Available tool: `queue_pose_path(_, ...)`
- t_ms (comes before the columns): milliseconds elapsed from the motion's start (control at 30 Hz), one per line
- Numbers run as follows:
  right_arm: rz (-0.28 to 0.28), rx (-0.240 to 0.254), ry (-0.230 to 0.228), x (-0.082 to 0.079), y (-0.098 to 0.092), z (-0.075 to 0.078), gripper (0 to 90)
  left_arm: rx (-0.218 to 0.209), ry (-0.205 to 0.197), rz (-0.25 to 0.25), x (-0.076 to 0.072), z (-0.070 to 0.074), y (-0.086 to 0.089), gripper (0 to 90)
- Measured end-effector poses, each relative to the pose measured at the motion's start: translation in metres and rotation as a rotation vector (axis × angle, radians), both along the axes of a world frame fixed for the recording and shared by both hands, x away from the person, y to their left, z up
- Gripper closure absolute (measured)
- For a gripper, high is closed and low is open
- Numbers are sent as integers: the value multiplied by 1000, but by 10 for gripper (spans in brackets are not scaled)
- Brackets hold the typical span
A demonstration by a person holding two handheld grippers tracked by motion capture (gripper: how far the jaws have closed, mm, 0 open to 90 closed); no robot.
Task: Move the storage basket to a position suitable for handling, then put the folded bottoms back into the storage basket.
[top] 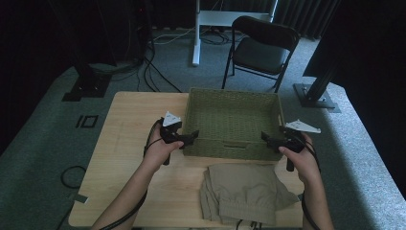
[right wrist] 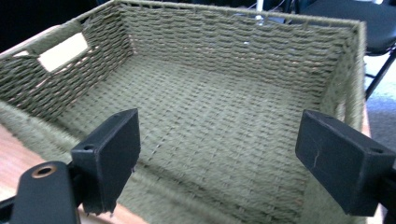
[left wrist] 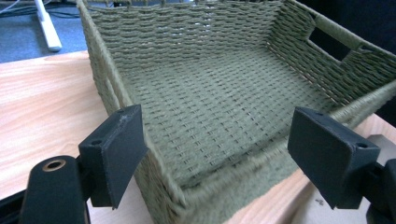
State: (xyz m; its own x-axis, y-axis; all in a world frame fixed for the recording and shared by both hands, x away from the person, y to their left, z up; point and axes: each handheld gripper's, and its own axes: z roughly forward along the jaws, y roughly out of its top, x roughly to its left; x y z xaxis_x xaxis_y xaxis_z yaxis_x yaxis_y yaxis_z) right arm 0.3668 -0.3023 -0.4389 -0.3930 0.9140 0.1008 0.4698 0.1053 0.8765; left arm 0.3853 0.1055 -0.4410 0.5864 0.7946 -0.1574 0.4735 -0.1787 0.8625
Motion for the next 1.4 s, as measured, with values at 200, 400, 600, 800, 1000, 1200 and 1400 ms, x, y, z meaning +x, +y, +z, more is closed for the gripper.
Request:
queue_pose_path(200,16,14,-6,-8,1,-2,139,26,33,-17,-14,-14,6,201)
queue_pose_path(400,49,33,-23,-22,2,-4,138,0,27,-33,-24,-17,5,201)
queue_pose_path(600,72,28,-20,-36,4,-8,138,-6,21,-57,-33,-18,-1,201)
queue_pose_path(800,80,15,-20,-48,5,-14,143,-11,27,-99,-45,-25,-10,201)
queue_pose_path(1000,87,20,-41,-60,3,-21,143,-14,62,-153,-56,-35,-22,201)
queue_pose_path(1200,93,15,-24,-70,-1,-33,143,18,59,-188,-64,-46,-34,201)
queue_pose_path(1400,98,0,10,-77,-4,-49,143,23,95,-214,-71,-58,-46,201)
